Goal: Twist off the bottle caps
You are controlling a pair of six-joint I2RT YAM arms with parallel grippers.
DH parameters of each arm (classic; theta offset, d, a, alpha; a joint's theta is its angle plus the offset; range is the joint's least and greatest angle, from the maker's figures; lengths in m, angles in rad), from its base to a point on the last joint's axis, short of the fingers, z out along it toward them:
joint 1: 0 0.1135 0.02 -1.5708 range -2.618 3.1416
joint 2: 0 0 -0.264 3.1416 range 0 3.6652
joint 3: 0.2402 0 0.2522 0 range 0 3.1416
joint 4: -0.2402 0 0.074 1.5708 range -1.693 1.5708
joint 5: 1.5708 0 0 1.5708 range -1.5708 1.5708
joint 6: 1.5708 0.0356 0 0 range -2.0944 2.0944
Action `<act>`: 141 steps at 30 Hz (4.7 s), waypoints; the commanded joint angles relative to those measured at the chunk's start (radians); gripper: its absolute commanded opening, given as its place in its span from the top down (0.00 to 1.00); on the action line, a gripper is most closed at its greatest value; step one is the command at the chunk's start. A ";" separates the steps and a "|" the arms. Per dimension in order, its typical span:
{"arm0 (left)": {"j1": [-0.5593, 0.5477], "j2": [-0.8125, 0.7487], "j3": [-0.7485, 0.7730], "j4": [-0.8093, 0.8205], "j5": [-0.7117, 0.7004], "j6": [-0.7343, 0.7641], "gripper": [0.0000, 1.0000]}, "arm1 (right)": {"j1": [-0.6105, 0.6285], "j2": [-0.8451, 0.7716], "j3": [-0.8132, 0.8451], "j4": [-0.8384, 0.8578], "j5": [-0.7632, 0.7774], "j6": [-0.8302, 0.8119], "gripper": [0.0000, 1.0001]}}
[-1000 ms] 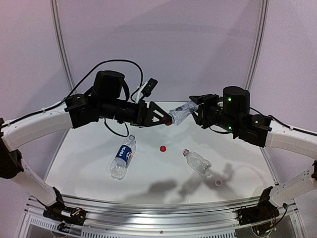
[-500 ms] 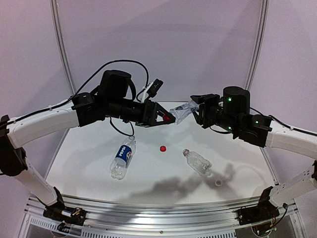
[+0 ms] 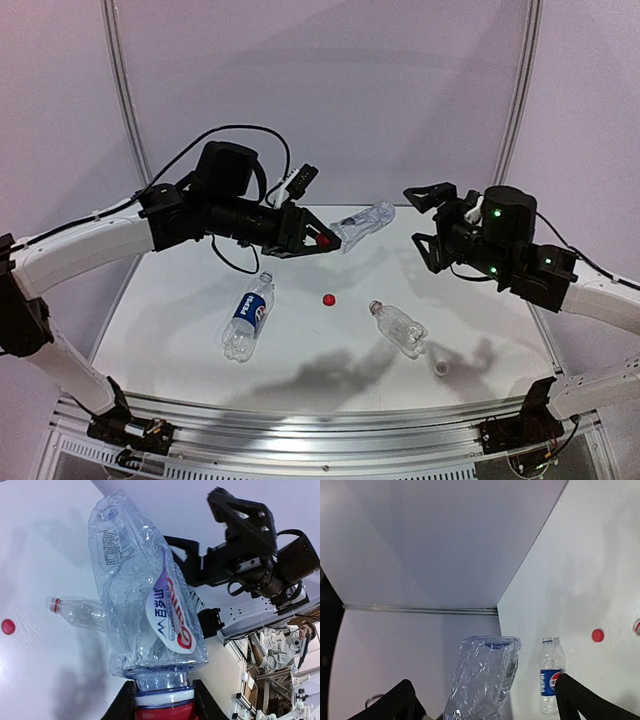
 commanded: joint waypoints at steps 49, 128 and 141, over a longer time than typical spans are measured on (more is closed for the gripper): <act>0.060 -0.085 0.155 -0.861 0.402 0.234 0.99 | 0.313 0.394 0.120 0.138 -0.732 -1.780 0.38; 0.037 -0.095 0.012 0.173 0.119 -0.177 0.82 | 0.342 0.115 -0.015 0.252 -0.222 -1.154 1.00; -0.013 -0.017 0.246 -0.290 -0.160 -0.233 0.88 | 0.344 0.221 0.184 -0.138 0.093 -1.297 1.00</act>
